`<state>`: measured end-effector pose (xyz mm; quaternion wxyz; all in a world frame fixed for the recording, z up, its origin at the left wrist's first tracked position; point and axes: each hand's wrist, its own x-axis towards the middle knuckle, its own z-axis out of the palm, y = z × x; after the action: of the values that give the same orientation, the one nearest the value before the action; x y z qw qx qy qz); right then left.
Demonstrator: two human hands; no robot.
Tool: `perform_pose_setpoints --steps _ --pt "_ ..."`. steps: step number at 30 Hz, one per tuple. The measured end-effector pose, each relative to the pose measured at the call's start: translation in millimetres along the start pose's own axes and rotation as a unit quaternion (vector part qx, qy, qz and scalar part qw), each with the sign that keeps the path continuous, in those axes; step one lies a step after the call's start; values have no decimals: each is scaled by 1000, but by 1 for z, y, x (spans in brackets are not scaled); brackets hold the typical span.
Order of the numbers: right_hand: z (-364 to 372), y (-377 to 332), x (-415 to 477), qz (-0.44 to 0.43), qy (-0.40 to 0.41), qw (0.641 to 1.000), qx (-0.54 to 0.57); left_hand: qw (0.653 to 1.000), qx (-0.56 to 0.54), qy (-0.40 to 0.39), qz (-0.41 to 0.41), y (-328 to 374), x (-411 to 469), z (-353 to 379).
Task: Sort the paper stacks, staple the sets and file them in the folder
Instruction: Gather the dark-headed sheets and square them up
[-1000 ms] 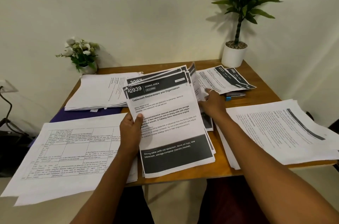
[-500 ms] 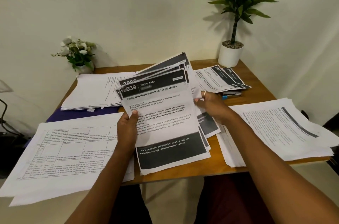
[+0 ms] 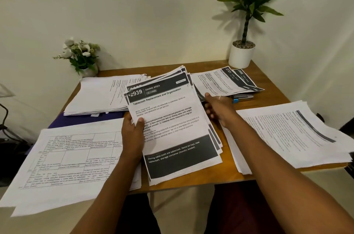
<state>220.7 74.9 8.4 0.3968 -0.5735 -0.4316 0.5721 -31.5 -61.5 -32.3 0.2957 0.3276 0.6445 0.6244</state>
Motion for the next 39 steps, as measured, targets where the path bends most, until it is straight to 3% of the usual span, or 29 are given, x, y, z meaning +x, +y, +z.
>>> perform_pose_setpoints --steps 2,5,13,17,27,39 --pt "0 4 12 16 62 998 13 1000 13 -5 5 -2 1 0" --pt "0 2 20 33 83 996 19 1000 14 -8 2 -4 2 -1" --pt "14 -16 44 118 79 990 -2 1000 14 -10 4 -5 4 0" --pt "15 -17 45 144 86 984 59 1000 6 -11 0 -3 3 0" --pt "8 -9 39 103 165 969 153 1000 -3 -12 4 -1 0 1" --pt "8 -16 32 103 156 963 193 1000 -24 -19 0 1 -1 2"
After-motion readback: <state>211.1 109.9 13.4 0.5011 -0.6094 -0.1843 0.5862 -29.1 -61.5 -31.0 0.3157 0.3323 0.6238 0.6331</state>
